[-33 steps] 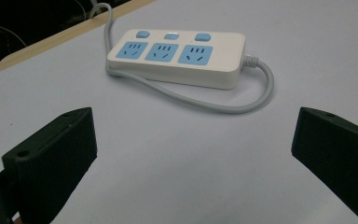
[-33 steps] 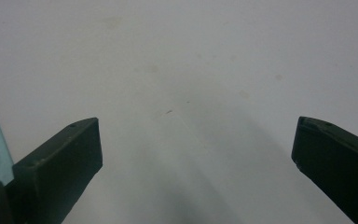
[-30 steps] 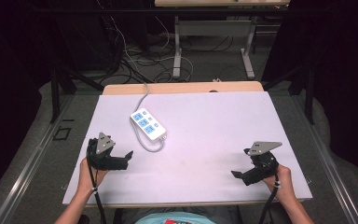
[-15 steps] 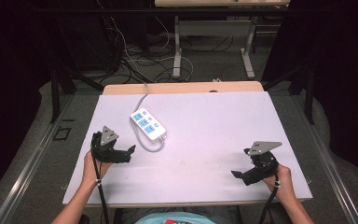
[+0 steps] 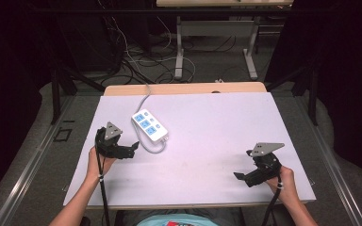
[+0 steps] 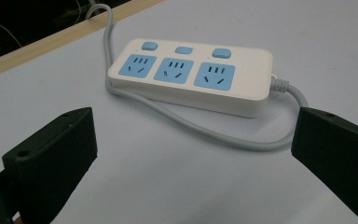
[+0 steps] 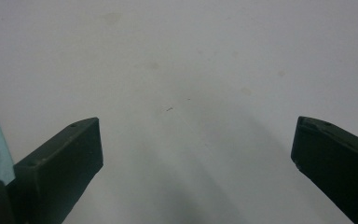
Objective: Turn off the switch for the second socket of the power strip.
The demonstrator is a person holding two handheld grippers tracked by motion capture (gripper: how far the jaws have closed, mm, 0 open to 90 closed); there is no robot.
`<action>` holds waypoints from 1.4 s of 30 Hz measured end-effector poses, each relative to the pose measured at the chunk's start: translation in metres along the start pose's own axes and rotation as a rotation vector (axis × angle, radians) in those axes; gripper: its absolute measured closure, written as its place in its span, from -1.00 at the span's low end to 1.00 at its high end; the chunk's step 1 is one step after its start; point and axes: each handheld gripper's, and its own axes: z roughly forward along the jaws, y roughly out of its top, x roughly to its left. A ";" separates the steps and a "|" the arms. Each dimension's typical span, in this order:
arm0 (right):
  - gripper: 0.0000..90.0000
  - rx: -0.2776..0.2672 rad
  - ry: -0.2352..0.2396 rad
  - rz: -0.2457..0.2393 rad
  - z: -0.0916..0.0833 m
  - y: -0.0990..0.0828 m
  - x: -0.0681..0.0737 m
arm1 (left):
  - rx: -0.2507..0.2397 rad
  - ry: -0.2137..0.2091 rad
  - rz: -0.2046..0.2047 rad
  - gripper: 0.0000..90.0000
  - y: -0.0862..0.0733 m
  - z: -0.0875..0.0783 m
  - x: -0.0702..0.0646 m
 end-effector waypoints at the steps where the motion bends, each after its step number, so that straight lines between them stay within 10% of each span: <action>1: -0.96 -0.001 0.005 -0.002 0.000 0.000 0.000 | -0.008 -0.002 -0.001 -1.00 0.002 0.003 0.000; 42: -0.96 0.002 -0.001 -0.006 0.001 0.000 -0.001 | 0.025 -0.015 0.007 -1.00 0.036 0.047 0.020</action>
